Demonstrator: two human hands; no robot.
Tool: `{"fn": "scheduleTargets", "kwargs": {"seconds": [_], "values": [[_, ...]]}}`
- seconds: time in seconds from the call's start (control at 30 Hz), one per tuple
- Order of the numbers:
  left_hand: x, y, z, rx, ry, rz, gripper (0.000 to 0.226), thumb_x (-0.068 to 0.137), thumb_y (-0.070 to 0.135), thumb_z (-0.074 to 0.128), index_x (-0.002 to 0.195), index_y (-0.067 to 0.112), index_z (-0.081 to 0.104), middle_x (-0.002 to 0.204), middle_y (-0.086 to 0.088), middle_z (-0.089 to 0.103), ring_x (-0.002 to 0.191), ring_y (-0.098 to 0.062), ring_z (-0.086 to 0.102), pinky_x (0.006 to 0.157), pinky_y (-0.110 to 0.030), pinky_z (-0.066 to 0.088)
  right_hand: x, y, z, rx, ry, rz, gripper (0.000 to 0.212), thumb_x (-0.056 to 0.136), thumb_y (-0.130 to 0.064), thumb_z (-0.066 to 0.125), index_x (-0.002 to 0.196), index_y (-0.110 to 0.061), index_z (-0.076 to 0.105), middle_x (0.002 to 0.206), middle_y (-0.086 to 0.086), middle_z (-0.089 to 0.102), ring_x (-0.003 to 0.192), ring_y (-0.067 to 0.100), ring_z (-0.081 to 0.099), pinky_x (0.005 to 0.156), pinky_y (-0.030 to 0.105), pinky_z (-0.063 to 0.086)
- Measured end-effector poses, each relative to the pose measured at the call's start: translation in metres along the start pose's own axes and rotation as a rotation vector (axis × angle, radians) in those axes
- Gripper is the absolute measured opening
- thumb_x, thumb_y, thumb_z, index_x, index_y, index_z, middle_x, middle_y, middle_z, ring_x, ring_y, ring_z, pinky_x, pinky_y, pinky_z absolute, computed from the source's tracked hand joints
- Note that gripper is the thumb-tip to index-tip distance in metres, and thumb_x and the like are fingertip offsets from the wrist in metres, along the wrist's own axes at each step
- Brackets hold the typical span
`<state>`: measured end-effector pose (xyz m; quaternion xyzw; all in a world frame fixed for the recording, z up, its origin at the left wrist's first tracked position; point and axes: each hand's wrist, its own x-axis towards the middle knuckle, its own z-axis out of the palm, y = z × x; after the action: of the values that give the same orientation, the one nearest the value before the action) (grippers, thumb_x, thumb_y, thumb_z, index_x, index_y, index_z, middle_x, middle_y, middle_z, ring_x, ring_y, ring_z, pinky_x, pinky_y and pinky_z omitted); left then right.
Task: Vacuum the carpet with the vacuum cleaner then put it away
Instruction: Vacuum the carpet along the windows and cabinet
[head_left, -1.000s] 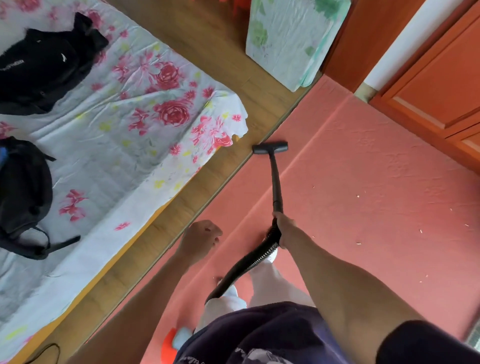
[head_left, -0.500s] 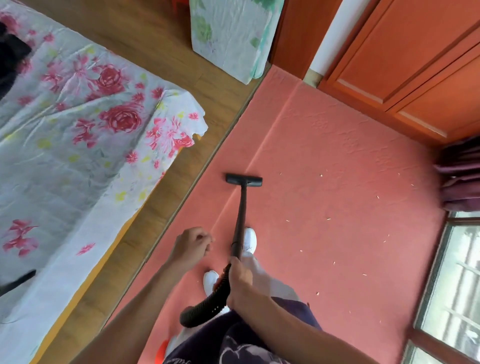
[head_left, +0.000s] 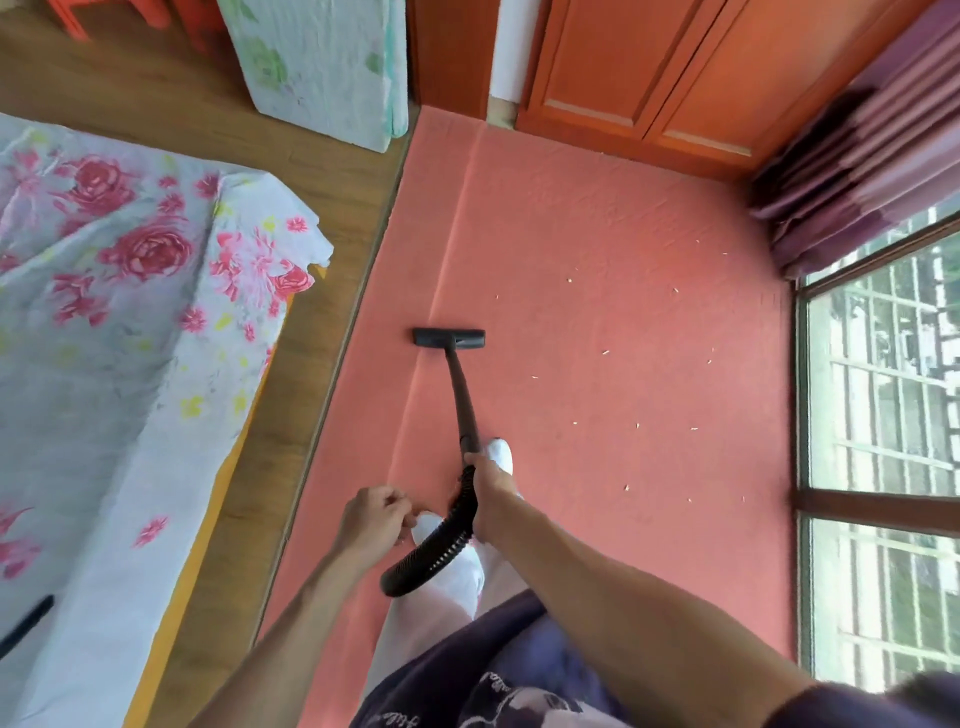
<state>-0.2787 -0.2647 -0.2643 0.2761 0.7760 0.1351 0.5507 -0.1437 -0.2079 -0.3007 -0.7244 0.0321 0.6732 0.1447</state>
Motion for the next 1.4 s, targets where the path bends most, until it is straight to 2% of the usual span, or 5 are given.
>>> {"fn": "scheduleTargets", "kwargs": {"seconds": [0.23,0.7,0.87,1.17,1.4], "values": [[-0.016,-0.007,0.043,0.085,-0.049,0.027,0.017,0.087,0.004,0.055,0.078,0.000,0.069,0.064,-0.007,0.067,0.056,-0.022,0.058,0.059,-0.032,0.051,-0.003,0.042,-0.079,0.166,0.039,0.008,0.018,0.082,-0.019,0.061,0.071,-0.010,0.050,0.044,0.006,0.043,0.032,0.018,0.042,0.042,0.026,0.041],[-0.101,0.002,0.247,0.215,-0.154,0.065,0.018,0.088,0.008,0.053,0.084,0.004,0.070,0.070,-0.009,0.067,0.056,-0.018,0.057,0.050,-0.022,0.046,-0.007,0.103,-0.303,0.451,0.022,0.057,0.024,0.094,-0.021,0.053,0.074,-0.007,0.046,0.045,0.006,0.040,0.032,0.018,0.040,0.040,0.025,0.039],[-0.129,0.011,0.296,0.208,-0.132,0.110,0.022,0.088,0.004,0.050,0.081,0.006,0.071,0.066,-0.006,0.065,0.054,-0.017,0.056,0.055,-0.024,0.047,-0.011,0.104,-0.365,0.540,0.029,0.055,0.017,0.094,-0.017,0.053,0.083,-0.006,0.046,0.049,0.007,0.038,0.034,0.018,0.039,0.040,0.024,0.038],[-0.161,0.010,0.299,0.235,-0.107,0.134,0.022,0.088,0.005,0.050,0.080,0.007,0.070,0.065,-0.004,0.066,0.058,-0.017,0.057,0.055,-0.025,0.047,0.023,0.092,-0.432,0.487,-0.002,0.027,0.014,0.094,-0.018,0.052,0.087,-0.010,0.044,0.047,0.005,0.038,0.036,0.017,0.038,0.041,0.023,0.038],[-0.160,0.003,0.324,0.249,-0.167,0.158,0.021,0.088,0.006,0.051,0.079,0.009,0.070,0.065,-0.003,0.067,0.058,-0.016,0.058,0.055,-0.026,0.049,0.000,0.116,-0.405,0.648,-0.042,0.053,0.015,0.095,-0.019,0.051,0.088,-0.011,0.041,0.048,0.006,0.037,0.033,0.017,0.037,0.039,0.021,0.040]]}}
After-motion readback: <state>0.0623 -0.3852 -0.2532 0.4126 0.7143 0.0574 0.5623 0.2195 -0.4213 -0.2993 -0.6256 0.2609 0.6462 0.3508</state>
